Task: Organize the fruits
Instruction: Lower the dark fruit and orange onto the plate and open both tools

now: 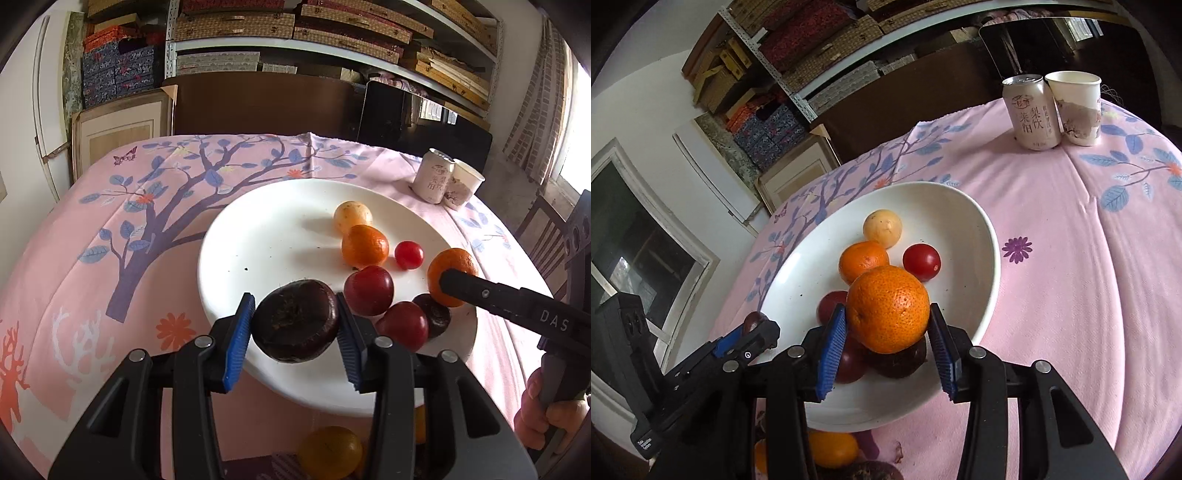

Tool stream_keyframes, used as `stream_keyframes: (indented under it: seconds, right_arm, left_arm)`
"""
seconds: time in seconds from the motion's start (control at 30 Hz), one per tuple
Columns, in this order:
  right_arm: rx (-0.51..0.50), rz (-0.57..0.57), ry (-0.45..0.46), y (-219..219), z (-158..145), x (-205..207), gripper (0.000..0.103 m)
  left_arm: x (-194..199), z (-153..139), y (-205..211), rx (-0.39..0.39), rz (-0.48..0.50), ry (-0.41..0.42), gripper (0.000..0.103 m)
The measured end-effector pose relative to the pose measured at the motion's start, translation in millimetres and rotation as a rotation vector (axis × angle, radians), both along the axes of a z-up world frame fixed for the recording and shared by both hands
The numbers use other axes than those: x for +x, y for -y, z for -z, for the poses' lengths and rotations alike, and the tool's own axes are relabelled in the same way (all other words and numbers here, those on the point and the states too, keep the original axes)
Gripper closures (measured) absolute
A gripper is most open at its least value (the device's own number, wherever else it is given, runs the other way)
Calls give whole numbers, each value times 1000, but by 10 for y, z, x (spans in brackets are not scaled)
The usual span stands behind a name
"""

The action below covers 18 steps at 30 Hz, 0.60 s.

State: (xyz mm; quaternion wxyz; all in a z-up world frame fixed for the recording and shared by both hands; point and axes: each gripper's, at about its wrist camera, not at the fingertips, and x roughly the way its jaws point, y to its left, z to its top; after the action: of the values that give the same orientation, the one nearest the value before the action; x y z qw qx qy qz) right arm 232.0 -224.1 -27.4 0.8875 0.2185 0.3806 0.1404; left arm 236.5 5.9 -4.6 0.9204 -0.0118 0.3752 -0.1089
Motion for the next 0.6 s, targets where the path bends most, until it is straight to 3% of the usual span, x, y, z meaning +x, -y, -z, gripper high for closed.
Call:
stream_keyframes:
  seconds: [0.07,0.1,0.13,0.2,0.3,0.4,0.6]
  right_arm:
    - [9,-6,25,-16,-16,-1,48]
    - [11,1,42,-11,-44,-26,30]
    - [13,10,63,5,-78,-63,25]
    - [28,12,96,52,-151,-129,25]
    - [55,28,118,165,-201,-255,24]
    - [74,54,114,267,-177,-391,18]
    - [97,78,51,353,-29,-588,17]
  left_arm:
    - [35,42,-26,-10,-7,-5,55]
    - [31,51,-35,-6,-16,-1,46]
    - [21,48,-37,-3,-17,6,43]
    - [-24,13,-31,4,-19,29,29]
    - [-134,-51,-35,28,-29,66,16]
    - [-273,-68,-93,19,-24,72,11]
    - [-583,-62,-194,-2,-18,78,7]
